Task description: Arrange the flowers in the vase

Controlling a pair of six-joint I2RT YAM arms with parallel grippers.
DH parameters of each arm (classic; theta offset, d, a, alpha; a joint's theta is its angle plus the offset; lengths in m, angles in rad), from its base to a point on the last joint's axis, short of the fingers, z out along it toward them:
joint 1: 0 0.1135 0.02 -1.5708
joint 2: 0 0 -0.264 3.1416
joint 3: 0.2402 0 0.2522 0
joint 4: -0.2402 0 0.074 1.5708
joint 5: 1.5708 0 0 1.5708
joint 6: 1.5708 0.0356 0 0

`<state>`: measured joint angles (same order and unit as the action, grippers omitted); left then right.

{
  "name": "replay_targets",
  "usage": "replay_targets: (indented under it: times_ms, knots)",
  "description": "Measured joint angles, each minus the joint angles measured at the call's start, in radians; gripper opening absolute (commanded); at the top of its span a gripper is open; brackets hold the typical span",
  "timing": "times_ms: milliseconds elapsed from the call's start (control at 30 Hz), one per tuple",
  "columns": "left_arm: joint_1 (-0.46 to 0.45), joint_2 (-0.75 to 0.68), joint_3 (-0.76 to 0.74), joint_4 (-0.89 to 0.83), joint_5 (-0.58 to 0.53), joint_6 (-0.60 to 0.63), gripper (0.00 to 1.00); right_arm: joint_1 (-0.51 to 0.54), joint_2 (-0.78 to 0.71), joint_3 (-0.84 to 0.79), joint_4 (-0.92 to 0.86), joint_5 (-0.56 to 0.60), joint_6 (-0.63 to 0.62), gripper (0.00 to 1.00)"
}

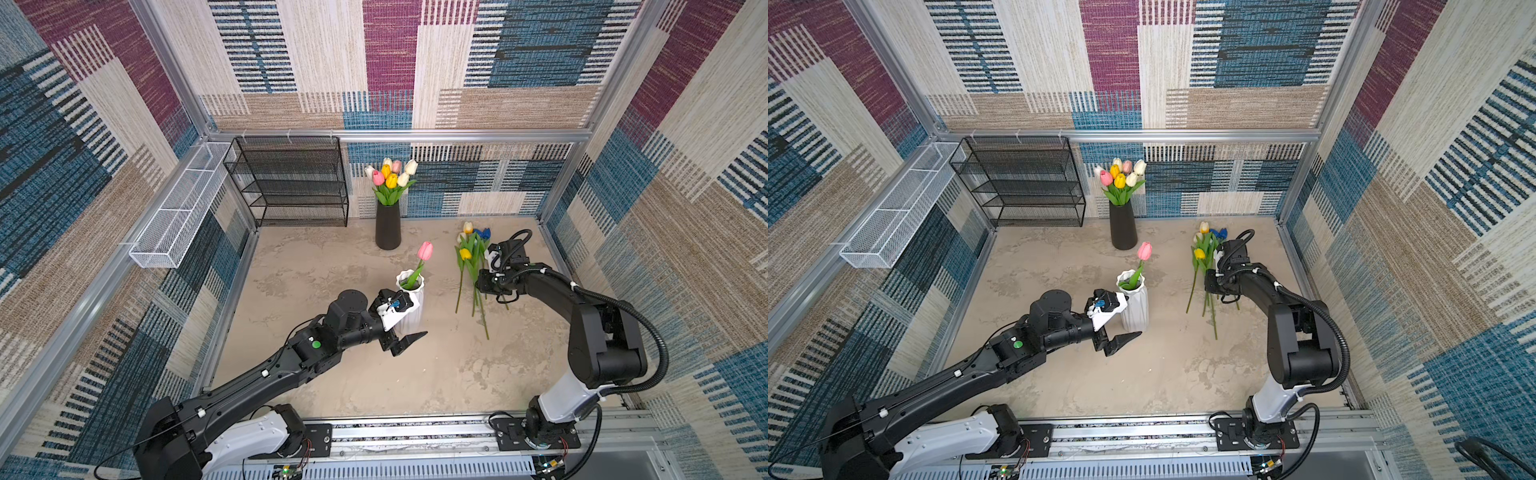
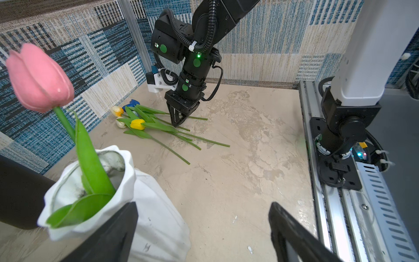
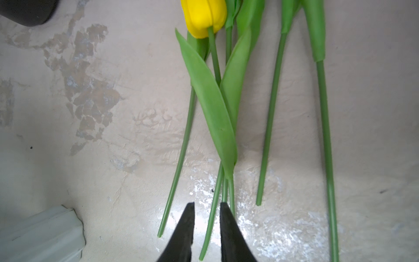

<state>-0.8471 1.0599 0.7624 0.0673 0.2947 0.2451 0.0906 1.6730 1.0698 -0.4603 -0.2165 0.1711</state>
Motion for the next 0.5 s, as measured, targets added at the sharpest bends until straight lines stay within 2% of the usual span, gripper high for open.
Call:
replay_targets:
  times_ms: [267,500]
  knots:
    - [0.000,0.007,0.000,0.000,0.000,-0.003,0.93,0.005,0.058,-0.038,0.016,0.010,0.015,0.24]
    - [0.000,0.014,0.001,-0.003,0.000,-0.004,0.93,0.005,0.093,-0.051,0.047,0.029,0.027,0.13]
